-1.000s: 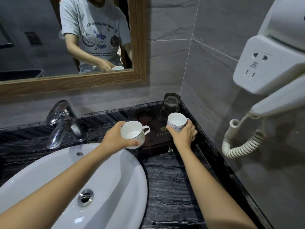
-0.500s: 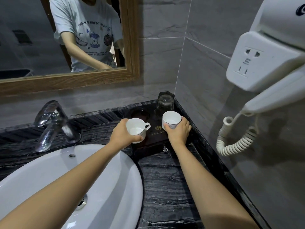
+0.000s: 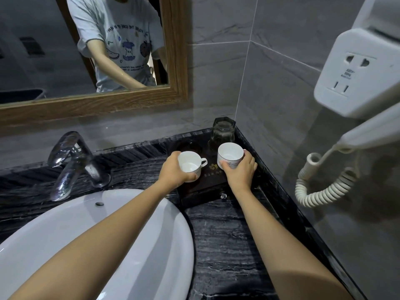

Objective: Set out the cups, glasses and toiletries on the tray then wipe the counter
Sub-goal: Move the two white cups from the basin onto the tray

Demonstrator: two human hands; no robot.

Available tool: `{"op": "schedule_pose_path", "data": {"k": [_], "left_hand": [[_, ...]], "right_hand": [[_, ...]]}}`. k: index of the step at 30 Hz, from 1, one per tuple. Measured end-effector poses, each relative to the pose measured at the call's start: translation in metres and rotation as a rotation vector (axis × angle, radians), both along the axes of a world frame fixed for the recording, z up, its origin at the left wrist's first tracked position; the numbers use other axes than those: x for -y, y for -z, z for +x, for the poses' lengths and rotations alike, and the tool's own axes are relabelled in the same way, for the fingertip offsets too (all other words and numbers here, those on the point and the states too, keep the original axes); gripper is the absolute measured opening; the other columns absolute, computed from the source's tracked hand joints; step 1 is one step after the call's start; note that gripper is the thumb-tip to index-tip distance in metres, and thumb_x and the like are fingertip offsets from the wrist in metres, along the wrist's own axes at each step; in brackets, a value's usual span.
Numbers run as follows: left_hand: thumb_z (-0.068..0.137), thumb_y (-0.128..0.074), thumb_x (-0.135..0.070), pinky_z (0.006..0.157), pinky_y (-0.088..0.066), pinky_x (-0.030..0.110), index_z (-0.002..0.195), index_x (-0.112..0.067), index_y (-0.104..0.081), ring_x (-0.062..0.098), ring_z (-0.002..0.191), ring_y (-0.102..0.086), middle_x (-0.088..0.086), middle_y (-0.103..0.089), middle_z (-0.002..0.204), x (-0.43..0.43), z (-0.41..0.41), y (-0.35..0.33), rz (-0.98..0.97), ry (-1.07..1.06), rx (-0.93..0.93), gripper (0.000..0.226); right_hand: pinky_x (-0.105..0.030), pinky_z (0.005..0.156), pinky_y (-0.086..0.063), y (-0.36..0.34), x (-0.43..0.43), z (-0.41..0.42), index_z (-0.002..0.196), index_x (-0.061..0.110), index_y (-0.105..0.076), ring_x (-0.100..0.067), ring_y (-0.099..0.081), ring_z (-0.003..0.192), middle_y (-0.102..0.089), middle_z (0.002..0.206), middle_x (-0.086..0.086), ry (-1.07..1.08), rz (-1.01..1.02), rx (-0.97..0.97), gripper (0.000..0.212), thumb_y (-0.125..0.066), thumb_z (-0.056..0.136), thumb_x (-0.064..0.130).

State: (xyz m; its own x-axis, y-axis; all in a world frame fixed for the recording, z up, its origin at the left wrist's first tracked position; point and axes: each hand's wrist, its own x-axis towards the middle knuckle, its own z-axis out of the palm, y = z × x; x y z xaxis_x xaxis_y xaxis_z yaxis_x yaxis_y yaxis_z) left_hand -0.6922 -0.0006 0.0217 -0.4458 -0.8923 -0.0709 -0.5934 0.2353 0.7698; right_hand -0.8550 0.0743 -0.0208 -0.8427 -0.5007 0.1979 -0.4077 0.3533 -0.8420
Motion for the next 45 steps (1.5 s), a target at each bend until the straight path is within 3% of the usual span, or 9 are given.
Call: {"op": "schedule_pose_path", "data": {"k": [16,23,26,29,35,42,44,45], "left_hand": [[0.063,-0.081,-0.020,0.079,-0.040,0.029,0.128,-0.010,-0.041,0.019,0.098,-0.046,0.008,-0.053,0.123,0.021,-0.017,0.002,0.016,0.037,-0.029,0.076],[0.062,-0.083,-0.021,0.097,-0.037,0.032,0.143,-0.012,-0.023,0.028,0.127,-0.041,0.009,-0.039,0.143,0.025,-0.019,0.007,0.043,0.041,0.009,0.102],[0.057,-0.086,-0.023,0.107,-0.033,0.039,0.146,-0.013,-0.014,0.028,0.133,-0.036,0.010,-0.034,0.148,0.026,-0.015,0.008,0.055,0.038,0.005,0.115],[0.059,-0.086,-0.027,0.108,-0.031,0.038,0.147,-0.011,-0.012,0.027,0.135,-0.034,0.010,-0.033,0.149,0.023,-0.006,0.008,0.062,0.050,0.001,0.116],[0.068,-0.072,-0.051,0.103,-0.041,0.041,0.142,-0.006,-0.026,0.029,0.130,-0.042,0.014,-0.040,0.144,0.018,0.034,0.006,-0.001,-0.017,0.223,0.098],[0.086,-0.054,-0.048,0.102,-0.040,0.038,0.134,-0.005,-0.043,0.030,0.125,-0.047,0.015,-0.048,0.139,0.007,0.090,-0.009,0.004,0.178,0.614,0.065],[0.089,-0.049,-0.044,0.096,-0.047,0.040,0.126,-0.006,-0.051,0.027,0.112,-0.055,0.012,-0.055,0.130,0.001,0.110,-0.021,0.063,0.262,0.695,0.053],[0.090,-0.048,-0.042,0.091,-0.051,0.040,0.126,-0.007,-0.051,0.025,0.106,-0.059,0.011,-0.056,0.128,-0.001,0.122,-0.026,0.127,0.285,0.708,0.050]], "right_hand": [[-0.041,0.101,-0.037,-0.001,0.006,-0.002,0.131,0.001,-0.041,-0.032,-0.036,0.124,-0.046,0.133,-0.017,-0.025,0.026,-0.030,0.077,-0.078,0.070,0.028],[-0.040,0.101,-0.035,-0.004,0.005,-0.002,0.131,0.001,-0.040,-0.033,-0.035,0.124,-0.045,0.134,-0.018,-0.036,0.056,0.001,0.079,-0.080,0.068,0.026],[-0.039,0.102,-0.033,-0.008,0.002,-0.001,0.134,0.003,-0.038,-0.034,-0.033,0.127,-0.041,0.136,-0.018,-0.045,0.078,0.023,0.083,-0.081,0.067,0.026],[-0.040,0.103,-0.032,-0.011,-0.008,0.002,0.137,0.003,-0.035,-0.035,-0.031,0.128,-0.038,0.138,-0.019,-0.035,0.114,0.045,0.086,-0.080,0.069,0.030],[-0.044,0.105,-0.032,-0.022,-0.031,0.030,0.138,0.004,-0.028,-0.035,-0.028,0.132,-0.030,0.145,-0.017,-0.108,0.410,0.063,0.084,-0.070,0.077,0.043],[-0.042,0.107,-0.030,-0.044,-0.037,0.075,0.143,0.006,-0.023,-0.034,-0.026,0.135,-0.026,0.149,-0.015,-0.496,1.000,-0.052,0.081,-0.053,0.085,0.053],[-0.039,0.099,-0.039,-0.056,-0.031,0.090,0.132,0.006,-0.041,-0.031,-0.041,0.124,-0.042,0.137,-0.014,-0.683,1.154,-0.082,0.069,-0.052,0.084,0.054],[-0.034,0.084,-0.045,-0.064,-0.028,0.100,0.111,0.007,-0.054,-0.026,-0.052,0.105,-0.054,0.117,-0.012,-0.770,1.177,-0.076,0.053,-0.054,0.084,0.053]]}}
